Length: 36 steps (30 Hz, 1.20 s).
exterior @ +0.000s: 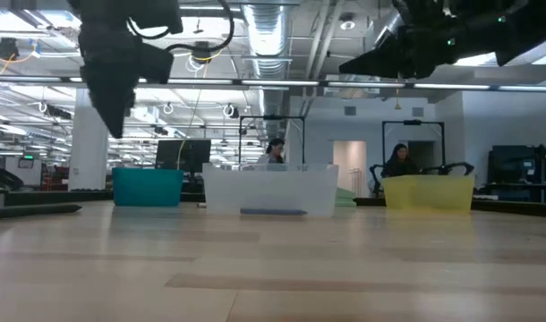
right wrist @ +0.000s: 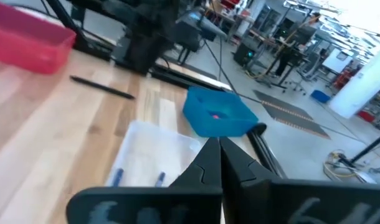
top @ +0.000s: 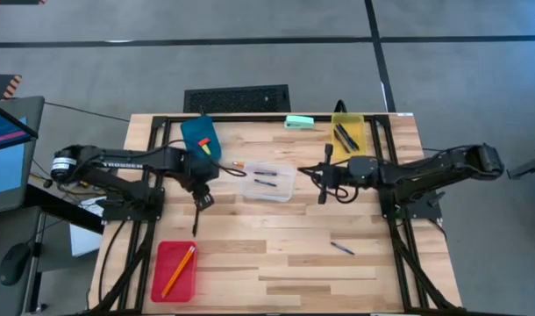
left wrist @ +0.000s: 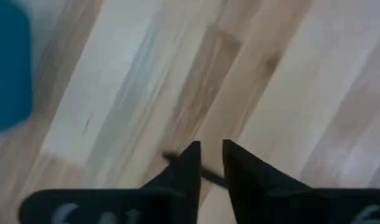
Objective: Sort crayons/erasers/pens/pencils in bins
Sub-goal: Put the black pen into the yellow bin
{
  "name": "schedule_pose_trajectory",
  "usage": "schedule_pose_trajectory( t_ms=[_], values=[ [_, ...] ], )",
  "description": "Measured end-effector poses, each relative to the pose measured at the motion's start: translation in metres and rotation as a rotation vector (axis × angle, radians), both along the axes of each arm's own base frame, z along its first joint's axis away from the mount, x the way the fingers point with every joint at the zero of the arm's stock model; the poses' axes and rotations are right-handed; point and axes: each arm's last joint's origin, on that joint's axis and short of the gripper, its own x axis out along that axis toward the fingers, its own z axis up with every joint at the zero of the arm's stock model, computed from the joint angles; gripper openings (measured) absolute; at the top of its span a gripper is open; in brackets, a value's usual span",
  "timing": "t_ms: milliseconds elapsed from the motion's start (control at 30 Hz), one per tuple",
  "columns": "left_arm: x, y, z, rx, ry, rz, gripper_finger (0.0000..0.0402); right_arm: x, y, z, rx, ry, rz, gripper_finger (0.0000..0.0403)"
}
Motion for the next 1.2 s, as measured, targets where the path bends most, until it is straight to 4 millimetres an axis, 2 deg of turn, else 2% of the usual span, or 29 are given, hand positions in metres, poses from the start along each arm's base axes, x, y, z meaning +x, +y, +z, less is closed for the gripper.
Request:
schedule_pose_trajectory(
  t_ms=[167, 367, 467, 700, 867, 1067, 1200],
  values=[
    [-0.004, -0.016, -0.006, 0.096, 0.046, 0.138, 0.011, 0.0, -0.012, -0.001, -0.009, 0.014, -0.022, 0.0003],
    [-0.02, -0.029, -0.037, 0.081, 0.138, 0.305, 0.0149, -0.001, -0.02, -0.005, 0.003, 0.046, -0.003, 0.0005],
    [-0.026, -0.034, -0.047, 0.043, 0.109, 0.338, 0.0151, -0.001, -0.021, -0.005, 0.003, 0.048, -0.008, 0.0003],
    [-0.043, -0.034, -0.054, 0.007, 0.039, 0.464, 0.0151, -0.001, -0.022, -0.005, -0.012, 0.045, -0.01, 0.0005],
    [-0.058, -0.033, -0.071, -0.025, 0.052, 0.602, 0.0151, -0.001, -0.022, -0.004, -0.042, 0.048, -0.005, 0.0003],
    [-0.055, -0.033, -0.088, -0.079, -0.039, 0.618, 0.0151, 0.0, -0.022, -0.002, -0.052, 0.025, -0.004, 0.0005],
    [-0.057, -0.032, -0.092, -0.04, -0.009, 0.64, 0.0151, 0.0, -0.022, -0.001, -0.066, 0.017, -0.003, 0.0004]
  ],
)
